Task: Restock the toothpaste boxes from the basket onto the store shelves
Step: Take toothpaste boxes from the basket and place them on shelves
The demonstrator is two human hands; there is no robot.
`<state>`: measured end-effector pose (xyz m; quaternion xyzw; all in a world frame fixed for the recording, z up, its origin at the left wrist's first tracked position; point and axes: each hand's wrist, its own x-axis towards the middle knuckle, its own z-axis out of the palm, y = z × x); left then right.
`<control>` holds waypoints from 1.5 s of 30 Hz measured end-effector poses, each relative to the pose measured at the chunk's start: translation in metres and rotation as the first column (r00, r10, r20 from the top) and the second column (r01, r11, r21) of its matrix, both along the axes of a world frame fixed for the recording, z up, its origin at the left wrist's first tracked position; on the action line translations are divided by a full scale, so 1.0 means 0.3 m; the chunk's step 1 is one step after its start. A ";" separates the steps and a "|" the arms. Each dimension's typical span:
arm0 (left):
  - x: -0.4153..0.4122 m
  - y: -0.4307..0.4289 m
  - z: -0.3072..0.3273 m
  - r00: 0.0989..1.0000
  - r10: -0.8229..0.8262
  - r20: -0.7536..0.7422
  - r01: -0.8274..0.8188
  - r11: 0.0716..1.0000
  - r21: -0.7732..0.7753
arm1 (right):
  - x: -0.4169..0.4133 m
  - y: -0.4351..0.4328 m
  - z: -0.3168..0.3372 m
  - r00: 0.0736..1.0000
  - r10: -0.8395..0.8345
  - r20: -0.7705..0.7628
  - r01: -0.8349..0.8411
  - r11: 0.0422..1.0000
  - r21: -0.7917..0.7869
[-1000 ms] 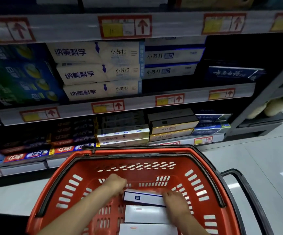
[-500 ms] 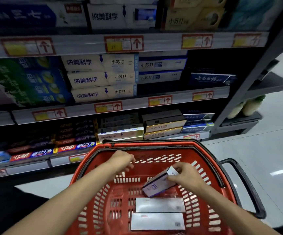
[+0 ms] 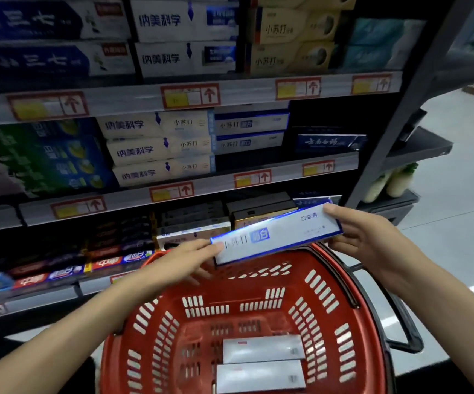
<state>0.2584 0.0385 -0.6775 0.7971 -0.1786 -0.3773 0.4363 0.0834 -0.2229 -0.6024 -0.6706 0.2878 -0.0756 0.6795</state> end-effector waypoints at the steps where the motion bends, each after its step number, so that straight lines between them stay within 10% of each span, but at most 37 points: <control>1: 0.008 0.003 0.016 0.990 0.076 -0.122 -0.085 0.994 -0.070 | 0.002 0.001 0.000 0.999 -0.028 0.022 0.027 0.998 0.053; 9: 0.032 0.023 0.111 0.952 0.231 -0.202 -0.298 0.851 -0.432 | 0.046 0.004 -0.010 0.981 -0.165 0.106 0.126 0.945 0.303; 30: 0.012 -0.103 0.113 0.846 0.473 -0.245 -0.523 0.649 -0.553 | 0.178 -0.033 -0.072 0.892 -0.366 0.267 0.268 0.901 0.342; 40: 0.050 -0.161 0.113 0.794 0.592 -0.140 -0.567 0.638 -0.521 | 0.243 -0.072 -0.067 0.877 -0.356 0.324 0.293 0.929 0.227; 45: 0.073 -0.208 0.112 0.770 0.636 0.052 -0.544 0.696 -0.468 | 0.289 -0.139 -0.090 0.912 -0.263 0.314 0.299 0.952 -0.069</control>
